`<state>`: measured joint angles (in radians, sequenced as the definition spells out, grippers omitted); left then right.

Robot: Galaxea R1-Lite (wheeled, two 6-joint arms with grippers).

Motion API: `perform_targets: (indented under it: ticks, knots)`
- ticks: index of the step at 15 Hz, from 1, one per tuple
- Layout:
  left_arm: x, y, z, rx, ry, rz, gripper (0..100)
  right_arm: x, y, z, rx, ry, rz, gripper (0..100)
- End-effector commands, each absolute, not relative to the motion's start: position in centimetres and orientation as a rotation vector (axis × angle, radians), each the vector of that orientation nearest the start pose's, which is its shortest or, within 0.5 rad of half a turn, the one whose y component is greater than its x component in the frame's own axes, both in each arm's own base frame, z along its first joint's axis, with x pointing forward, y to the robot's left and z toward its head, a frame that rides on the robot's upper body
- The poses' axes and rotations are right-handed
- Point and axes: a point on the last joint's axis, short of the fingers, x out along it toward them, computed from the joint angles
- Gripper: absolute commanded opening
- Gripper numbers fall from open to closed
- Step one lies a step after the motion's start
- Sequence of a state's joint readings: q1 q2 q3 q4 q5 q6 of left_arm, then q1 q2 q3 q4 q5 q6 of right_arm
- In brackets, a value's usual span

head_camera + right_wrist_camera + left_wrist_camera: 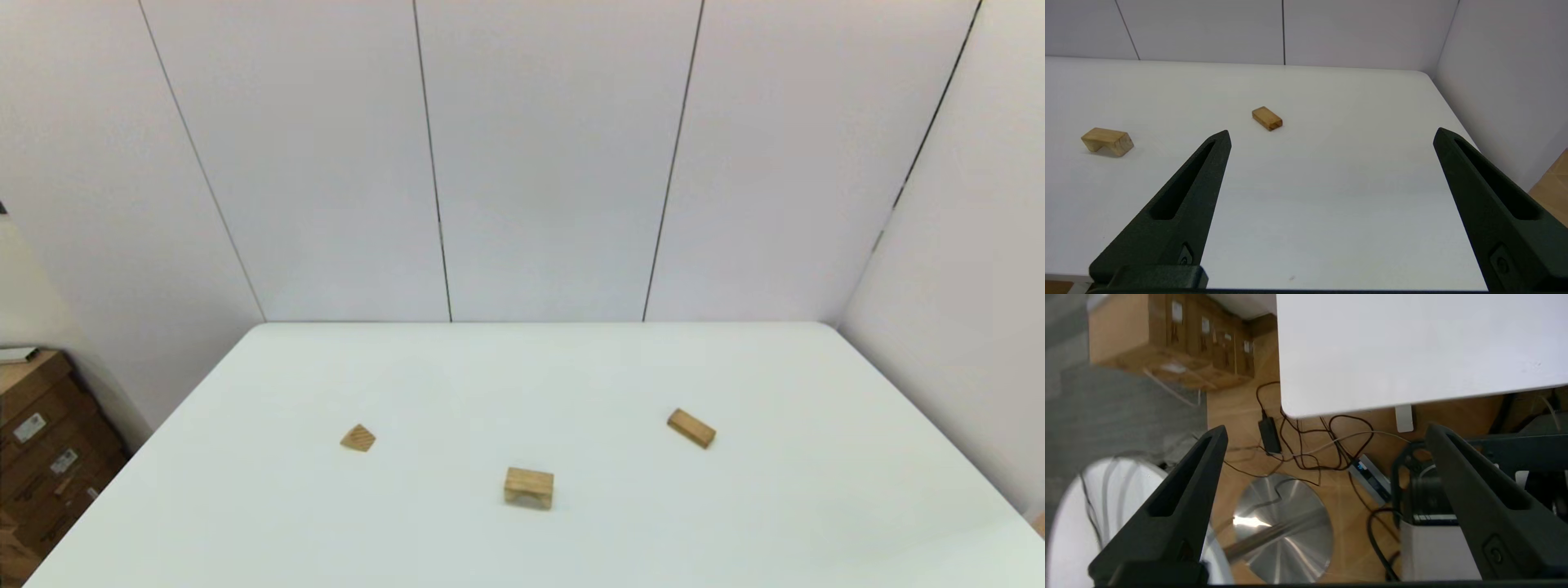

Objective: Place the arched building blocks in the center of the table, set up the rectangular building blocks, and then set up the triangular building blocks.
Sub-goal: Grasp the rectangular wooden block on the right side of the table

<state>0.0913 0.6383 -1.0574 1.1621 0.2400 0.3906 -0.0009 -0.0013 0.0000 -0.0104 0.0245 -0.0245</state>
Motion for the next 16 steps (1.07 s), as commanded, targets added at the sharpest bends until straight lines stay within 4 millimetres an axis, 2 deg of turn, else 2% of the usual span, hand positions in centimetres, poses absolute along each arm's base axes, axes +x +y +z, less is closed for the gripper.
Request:
perform_targets:
  ticks: [1, 3, 8, 10, 12, 16]
  knots:
    - [-9.7, -0.9, 18.8, 0.389, 0.662, 0.252, 100, -2.3, 0.1, 7.7, -0.025, -0.013, 0.024, 100]
    - [-9.9, -0.9, 17.9, 0.385, 0.687, 0.243, 100, -2.3, 0.1, 7.7, -0.025, -0.013, 0.024, 100]
    - [-10.0, -0.1, 17.9, 0.392, 0.662, 0.167, 100, -2.3, 0.1, 7.7, -0.025, -0.013, 0.024, 100]
    - [-10.5, 0.4, 17.2, 0.416, 0.632, 0.115, 100, -2.3, 0.1, 7.7, -0.025, -0.013, 0.024, 100]
    - [-11.0, 0.4, 15.8, 0.416, 0.621, 0.123, 100, -2.3, 0.1, 7.7, -0.025, -0.013, 0.024, 100]
    - [-11.3, 0.4, 11.3, 0.407, 0.548, 0.132, 100, -2.3, 0.1, 7.7, -0.025, -0.013, 0.023, 100]
